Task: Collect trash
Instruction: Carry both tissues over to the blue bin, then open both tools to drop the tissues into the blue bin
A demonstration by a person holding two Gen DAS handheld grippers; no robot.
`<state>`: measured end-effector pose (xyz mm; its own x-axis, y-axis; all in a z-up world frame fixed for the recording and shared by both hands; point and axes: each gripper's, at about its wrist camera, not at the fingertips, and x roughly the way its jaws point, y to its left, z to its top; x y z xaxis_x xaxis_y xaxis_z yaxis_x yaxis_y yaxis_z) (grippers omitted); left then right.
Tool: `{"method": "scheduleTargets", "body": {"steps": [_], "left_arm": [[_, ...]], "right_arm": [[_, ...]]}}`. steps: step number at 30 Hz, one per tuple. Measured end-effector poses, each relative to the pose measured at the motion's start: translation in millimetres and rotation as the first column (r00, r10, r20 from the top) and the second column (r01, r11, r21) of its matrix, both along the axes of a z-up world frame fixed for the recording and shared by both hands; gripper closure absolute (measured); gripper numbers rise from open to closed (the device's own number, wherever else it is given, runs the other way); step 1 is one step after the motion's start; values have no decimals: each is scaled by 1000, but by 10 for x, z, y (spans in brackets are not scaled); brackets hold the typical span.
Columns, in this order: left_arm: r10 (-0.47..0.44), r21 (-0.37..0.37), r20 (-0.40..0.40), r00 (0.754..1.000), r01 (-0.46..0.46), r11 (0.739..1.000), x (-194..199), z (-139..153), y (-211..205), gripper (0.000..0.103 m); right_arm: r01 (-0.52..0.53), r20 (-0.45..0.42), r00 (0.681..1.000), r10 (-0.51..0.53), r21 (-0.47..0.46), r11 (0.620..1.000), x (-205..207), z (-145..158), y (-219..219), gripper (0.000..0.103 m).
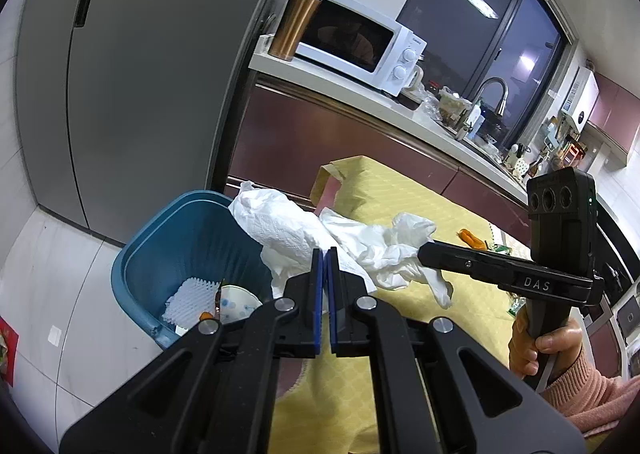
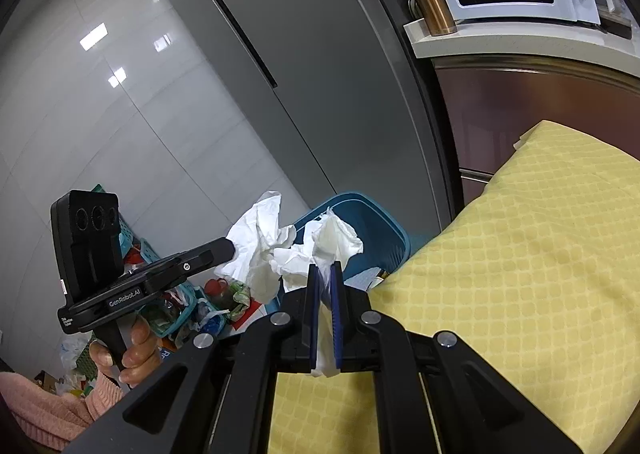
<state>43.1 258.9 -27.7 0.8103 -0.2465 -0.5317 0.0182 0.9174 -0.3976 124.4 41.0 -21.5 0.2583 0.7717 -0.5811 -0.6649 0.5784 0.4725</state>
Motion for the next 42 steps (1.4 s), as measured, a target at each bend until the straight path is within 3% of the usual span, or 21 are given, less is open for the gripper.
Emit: {"method": "scheduleTargets", "body": {"steps": [42], "left_arm": [[103,12,-161,982,-102,995,374,-632,277,100]], "right_arm": [[-49,-62,997,40,-148,988,256,-345,715,97]]}}
